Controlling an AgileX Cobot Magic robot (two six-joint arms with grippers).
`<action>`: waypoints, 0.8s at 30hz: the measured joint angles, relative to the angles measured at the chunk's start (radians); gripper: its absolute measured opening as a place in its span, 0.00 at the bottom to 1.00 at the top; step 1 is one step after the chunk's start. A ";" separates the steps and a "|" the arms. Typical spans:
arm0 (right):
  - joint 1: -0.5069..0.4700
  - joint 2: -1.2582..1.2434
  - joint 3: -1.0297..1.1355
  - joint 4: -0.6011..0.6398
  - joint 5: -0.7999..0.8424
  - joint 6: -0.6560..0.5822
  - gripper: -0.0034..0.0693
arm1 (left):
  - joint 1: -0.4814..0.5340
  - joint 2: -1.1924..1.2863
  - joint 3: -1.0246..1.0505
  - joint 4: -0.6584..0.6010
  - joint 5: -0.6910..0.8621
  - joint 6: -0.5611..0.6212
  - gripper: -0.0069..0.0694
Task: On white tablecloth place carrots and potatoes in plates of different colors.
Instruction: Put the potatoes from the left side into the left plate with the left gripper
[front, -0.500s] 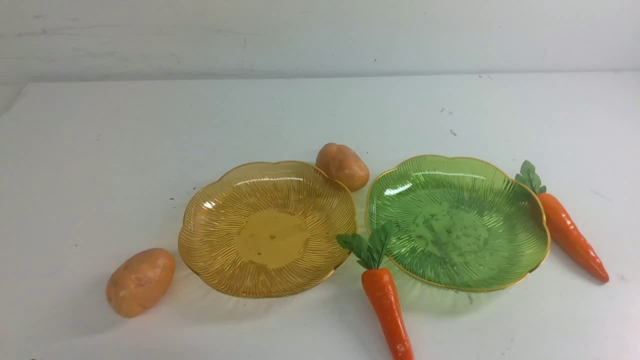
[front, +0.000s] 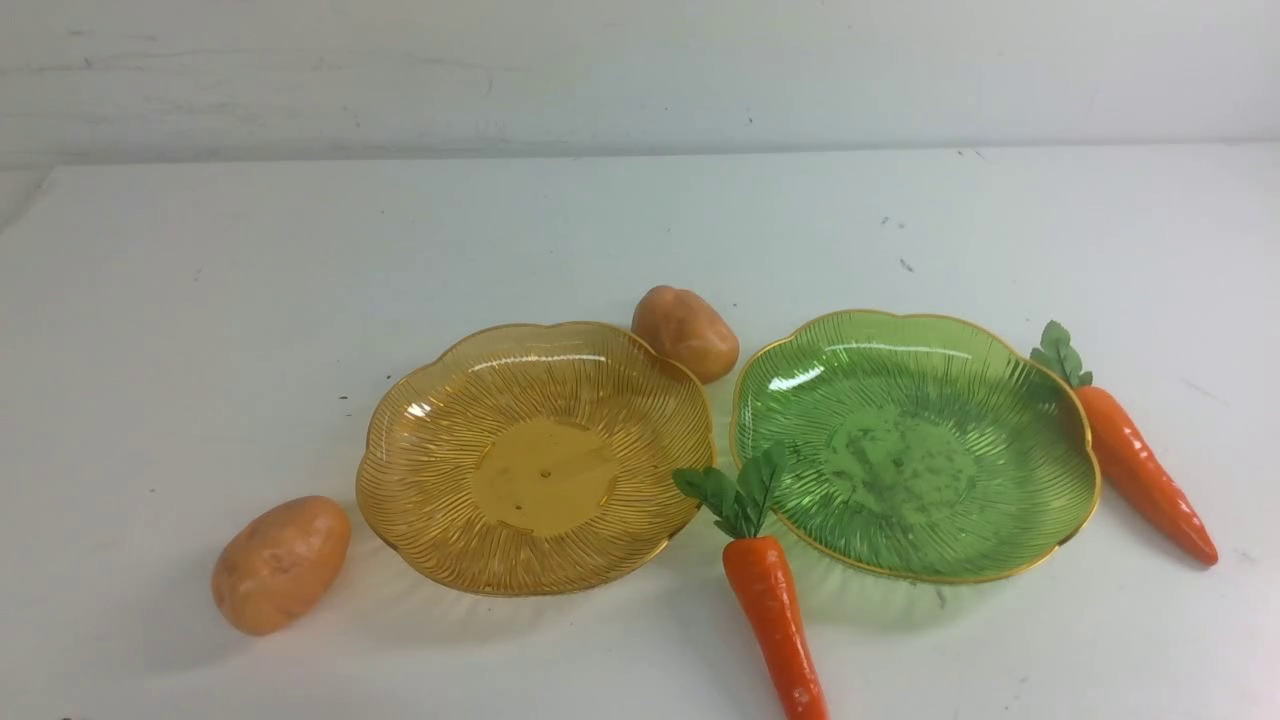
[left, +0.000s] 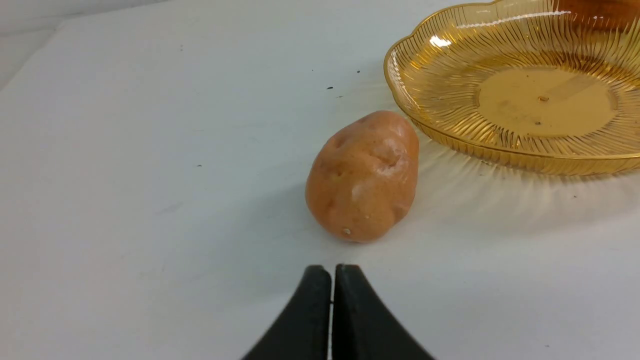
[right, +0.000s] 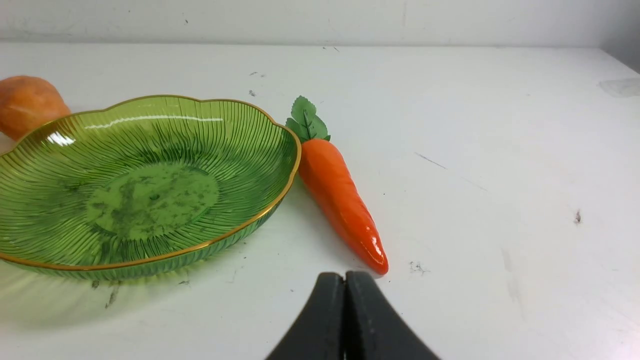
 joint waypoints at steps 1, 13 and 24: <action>0.000 0.000 0.000 0.000 0.000 0.000 0.03 | 0.000 0.000 0.000 0.000 0.000 0.000 0.09; 0.000 0.000 0.000 0.000 0.000 0.000 0.03 | 0.000 0.000 0.000 0.000 0.000 -0.001 0.09; 0.000 0.000 0.000 0.000 0.000 0.000 0.03 | 0.000 0.000 0.001 -0.361 -0.186 -0.157 0.09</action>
